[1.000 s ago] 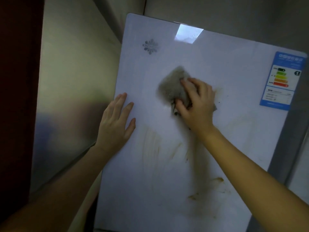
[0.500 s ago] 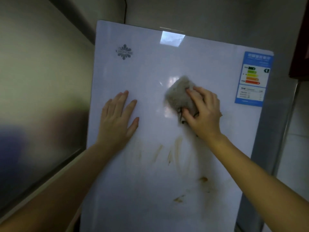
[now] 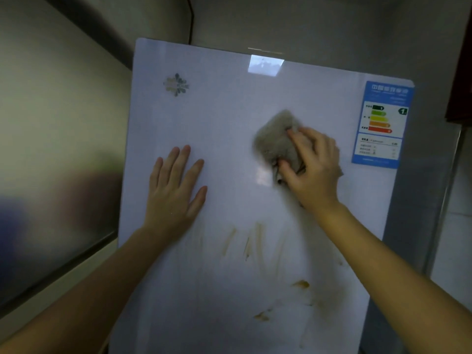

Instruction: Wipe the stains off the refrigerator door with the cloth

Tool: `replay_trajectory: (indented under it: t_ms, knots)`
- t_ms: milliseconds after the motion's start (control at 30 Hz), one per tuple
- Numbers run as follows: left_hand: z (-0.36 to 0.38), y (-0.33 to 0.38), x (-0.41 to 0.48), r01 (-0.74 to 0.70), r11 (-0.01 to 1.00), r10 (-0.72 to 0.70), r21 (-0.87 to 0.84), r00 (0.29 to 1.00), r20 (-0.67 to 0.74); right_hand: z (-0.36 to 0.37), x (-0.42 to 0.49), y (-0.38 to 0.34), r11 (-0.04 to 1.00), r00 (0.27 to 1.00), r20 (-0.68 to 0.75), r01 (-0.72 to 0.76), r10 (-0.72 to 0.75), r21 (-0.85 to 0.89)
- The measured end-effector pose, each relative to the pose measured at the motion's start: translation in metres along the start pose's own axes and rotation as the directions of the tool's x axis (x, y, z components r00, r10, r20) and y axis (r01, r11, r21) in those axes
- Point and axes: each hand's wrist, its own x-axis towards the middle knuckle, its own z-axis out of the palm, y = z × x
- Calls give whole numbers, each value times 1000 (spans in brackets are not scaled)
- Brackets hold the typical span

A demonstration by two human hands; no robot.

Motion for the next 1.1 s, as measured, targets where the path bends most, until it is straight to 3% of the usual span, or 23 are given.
replay_trajectory:
  t_ms: [67,133,200,267,367,467,500,567,633,700,800,900,1000,1033,1100]
  knots:
    - [0,0,0,-4,1000,4,3,1000,-15,3,-24,-7,972,966,118,233,-232,5]
    - [1,0,0,-12,1000,12,21,1000,-25,1,-50,-10,892,870,205,450,-448,42]
    - [0,1,0,-15,999,16,35,1000,-25,-4,-58,-6,837,805,239,544,-543,67]
    - [0,1,0,-23,999,24,38,999,-30,-10,-48,6,870,845,222,492,-487,34]
    - [-2,0,1,-13,999,13,36,1000,-10,-16,-17,19,976,970,113,218,-214,-23]
    - [-3,1,1,-17,998,18,59,1000,-14,-10,-3,9,1000,999,30,-23,22,16]
    - [-3,1,1,-19,998,20,59,1000,-15,-6,-6,3,1000,999,39,-17,17,17]
    - [-4,2,1,-19,999,19,50,1000,-8,-3,-22,-5,987,979,123,160,-161,19]
    - [-6,2,1,-16,999,15,51,1000,7,-5,-43,-4,907,879,232,417,-417,52]
    - [-7,3,1,-11,998,9,54,1000,27,-14,-57,7,844,799,284,529,-529,84]
    - [-8,4,2,1,999,-4,53,998,58,-31,-62,34,912,882,242,407,-405,46]
    - [-12,8,3,23,998,-26,51,997,72,-46,-52,55,994,985,132,107,-107,7]
    - [-14,21,7,53,997,-57,62,996,66,-42,-50,51,994,994,32,-107,106,38]
    - [-14,27,9,44,997,-47,62,997,56,-39,-54,45,993,993,46,-108,106,49]
    - [-10,44,14,-2,999,0,53,999,35,-36,-67,35,999,992,120,31,-36,42]
